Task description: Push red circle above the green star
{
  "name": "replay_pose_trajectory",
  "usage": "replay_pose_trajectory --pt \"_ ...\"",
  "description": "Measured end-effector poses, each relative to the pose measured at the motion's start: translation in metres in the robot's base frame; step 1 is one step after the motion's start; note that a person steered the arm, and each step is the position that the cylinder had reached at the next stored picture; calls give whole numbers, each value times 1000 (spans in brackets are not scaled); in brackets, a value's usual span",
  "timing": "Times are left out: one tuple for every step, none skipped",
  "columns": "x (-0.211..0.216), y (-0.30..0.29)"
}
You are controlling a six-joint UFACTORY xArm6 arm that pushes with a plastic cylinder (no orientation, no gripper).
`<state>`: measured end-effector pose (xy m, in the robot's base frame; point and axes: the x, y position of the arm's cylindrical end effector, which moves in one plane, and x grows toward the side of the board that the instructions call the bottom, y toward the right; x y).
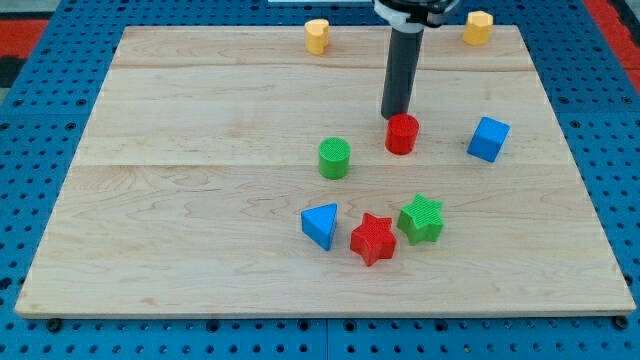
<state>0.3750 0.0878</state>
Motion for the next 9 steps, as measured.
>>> replay_pose_trajectory --pt "12 0" --pt "12 0" --pt "18 1" --pt "28 1" --pt "35 1" --pt "9 5" --pt "-19 5" --pt "-49 9" --pt "-48 57"
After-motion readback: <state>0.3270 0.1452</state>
